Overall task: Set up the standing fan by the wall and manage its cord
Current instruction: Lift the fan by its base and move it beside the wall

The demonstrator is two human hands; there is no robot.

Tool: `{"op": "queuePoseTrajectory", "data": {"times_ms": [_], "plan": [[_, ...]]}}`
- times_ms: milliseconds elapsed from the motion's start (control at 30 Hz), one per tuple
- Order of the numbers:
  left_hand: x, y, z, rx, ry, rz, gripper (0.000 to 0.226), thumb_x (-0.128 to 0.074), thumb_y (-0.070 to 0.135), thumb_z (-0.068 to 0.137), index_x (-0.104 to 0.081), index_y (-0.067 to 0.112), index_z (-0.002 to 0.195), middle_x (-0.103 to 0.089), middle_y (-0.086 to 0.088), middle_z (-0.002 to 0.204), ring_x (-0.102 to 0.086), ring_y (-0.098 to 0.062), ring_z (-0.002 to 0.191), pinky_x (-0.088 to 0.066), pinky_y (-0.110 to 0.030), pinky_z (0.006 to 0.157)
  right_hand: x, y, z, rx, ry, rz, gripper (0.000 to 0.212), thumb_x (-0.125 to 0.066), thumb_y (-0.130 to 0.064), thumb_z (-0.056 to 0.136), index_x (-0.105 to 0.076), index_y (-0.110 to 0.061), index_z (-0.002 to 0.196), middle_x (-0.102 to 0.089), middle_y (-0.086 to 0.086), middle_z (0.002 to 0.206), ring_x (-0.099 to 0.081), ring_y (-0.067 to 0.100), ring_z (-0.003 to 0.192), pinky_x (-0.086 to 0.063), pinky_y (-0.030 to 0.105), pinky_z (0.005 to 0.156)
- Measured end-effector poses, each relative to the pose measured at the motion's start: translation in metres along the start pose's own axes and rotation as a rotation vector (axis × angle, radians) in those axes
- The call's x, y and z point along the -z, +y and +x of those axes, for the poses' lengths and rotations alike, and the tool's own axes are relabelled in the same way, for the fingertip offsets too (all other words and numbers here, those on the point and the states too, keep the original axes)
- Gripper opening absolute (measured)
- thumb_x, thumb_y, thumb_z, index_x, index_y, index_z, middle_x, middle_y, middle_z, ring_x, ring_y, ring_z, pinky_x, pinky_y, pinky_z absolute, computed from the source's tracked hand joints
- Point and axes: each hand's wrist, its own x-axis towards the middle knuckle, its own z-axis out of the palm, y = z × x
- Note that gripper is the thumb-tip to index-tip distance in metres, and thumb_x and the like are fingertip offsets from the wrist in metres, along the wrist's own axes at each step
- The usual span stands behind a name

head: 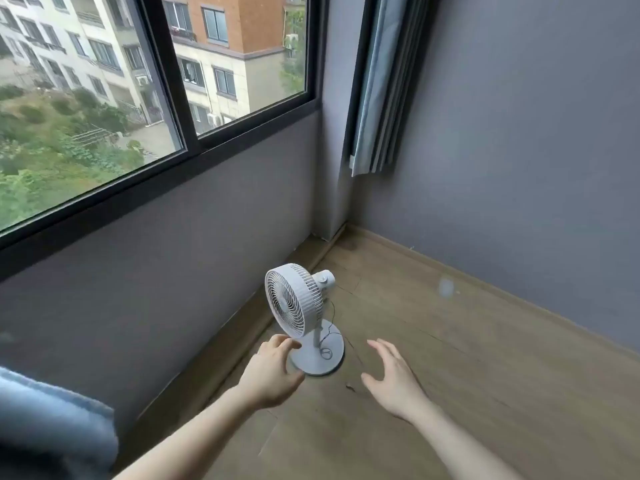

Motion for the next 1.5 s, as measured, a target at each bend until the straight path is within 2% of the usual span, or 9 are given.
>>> {"op": "queuePoseTrajectory", "data": {"times_ms": [133,333,533,700,933,1200,1300,1500], "plan": [[-0.026,0.008,0.013,0.028,-0.168,-0.038,0.062,-0.055,0.041,0.081,-0.048,0.029,0.141,-0.041,0.008,0.148,-0.041,-0.017,0.134,-0.039,-0.030,0.108,-0.017,0.008,-0.002,-0.116,-0.110,-0.005,0.069,-0.060,-0.030,0.089,-0.034,-0.024,0.153,-0.026,-0.007,0.160,-0.033,0.018,0.145,-0.029,0.027,0.116],[-0.048,0.022,0.049,0.078,-0.257,-0.046,0.062,-0.055,0.042,0.081,-0.047,0.028,0.141,-0.042,0.006,0.147,-0.042,-0.020,0.133,-0.039,-0.032,0.109,0.003,0.039,0.023,-0.164,-0.116,-0.017,0.067,-0.062,-0.028,0.090,-0.037,-0.024,0.151,-0.033,-0.009,0.155,-0.039,0.016,0.140,-0.032,0.025,0.113],[-0.064,0.050,0.098,0.207,-0.244,-0.129,0.062,-0.056,0.040,0.080,-0.049,0.027,0.141,-0.045,0.004,0.145,-0.044,-0.019,0.134,-0.039,-0.031,0.108,0.035,0.075,0.077,-0.104,-0.152,-0.023,0.065,-0.062,-0.027,0.090,-0.038,-0.024,0.150,-0.036,-0.009,0.151,-0.041,0.014,0.139,-0.032,0.022,0.110],[-0.084,0.081,0.135,0.361,-0.202,-0.219,0.058,-0.055,0.039,0.081,-0.052,0.027,0.138,-0.046,0.005,0.142,-0.047,-0.017,0.131,-0.042,-0.028,0.104,0.065,0.113,0.132,-0.039,-0.262,-0.049,0.064,-0.059,-0.028,0.090,-0.037,-0.026,0.150,-0.034,-0.012,0.152,-0.041,0.012,0.138,-0.037,0.023,0.105],[-0.103,0.104,0.159,0.501,-0.190,-0.264,0.058,-0.059,0.040,0.084,-0.050,0.026,0.140,-0.046,0.002,0.143,-0.047,-0.017,0.133,-0.040,-0.027,0.105,0.079,0.139,0.191,-0.029,-0.391,-0.102,0.064,-0.058,-0.032,0.089,-0.036,-0.028,0.150,-0.036,-0.008,0.152,-0.043,0.016,0.137,-0.042,0.032,0.105],[-0.109,0.076,0.209,0.529,-0.277,-0.230,0.058,-0.060,0.041,0.087,-0.050,0.023,0.140,-0.043,-0.001,0.145,-0.050,-0.019,0.131,-0.043,-0.028,0.103,0.057,0.140,0.217,-0.096,-0.414,-0.067,0.064,-0.057,-0.032,0.087,-0.038,-0.030,0.148,-0.041,-0.009,0.146,-0.046,0.017,0.133,-0.043,0.032,0.103],[-0.124,0.055,0.235,0.517,-0.322,-0.211,0.057,-0.058,0.039,0.088,-0.048,0.022,0.142,-0.042,-0.002,0.146,-0.052,-0.021,0.128,-0.044,-0.029,0.103,0.039,0.148,0.231,-0.126,-0.422,-0.086,0.063,-0.058,-0.032,0.087,-0.039,-0.029,0.147,-0.044,-0.007,0.144,-0.047,0.017,0.132,-0.042,0.031,0.106],[-0.191,0.011,0.276,0.612,-0.397,-0.194,0.061,-0.055,0.040,0.088,-0.046,0.020,0.145,-0.043,-0.006,0.146,-0.053,-0.025,0.125,-0.047,-0.034,0.101,-0.018,0.172,0.285,-0.172,-0.493,-0.088,0.061,-0.059,-0.030,0.089,-0.040,-0.026,0.147,-0.046,-0.004,0.143,-0.046,0.018,0.133,-0.041,0.030,0.105]]}}
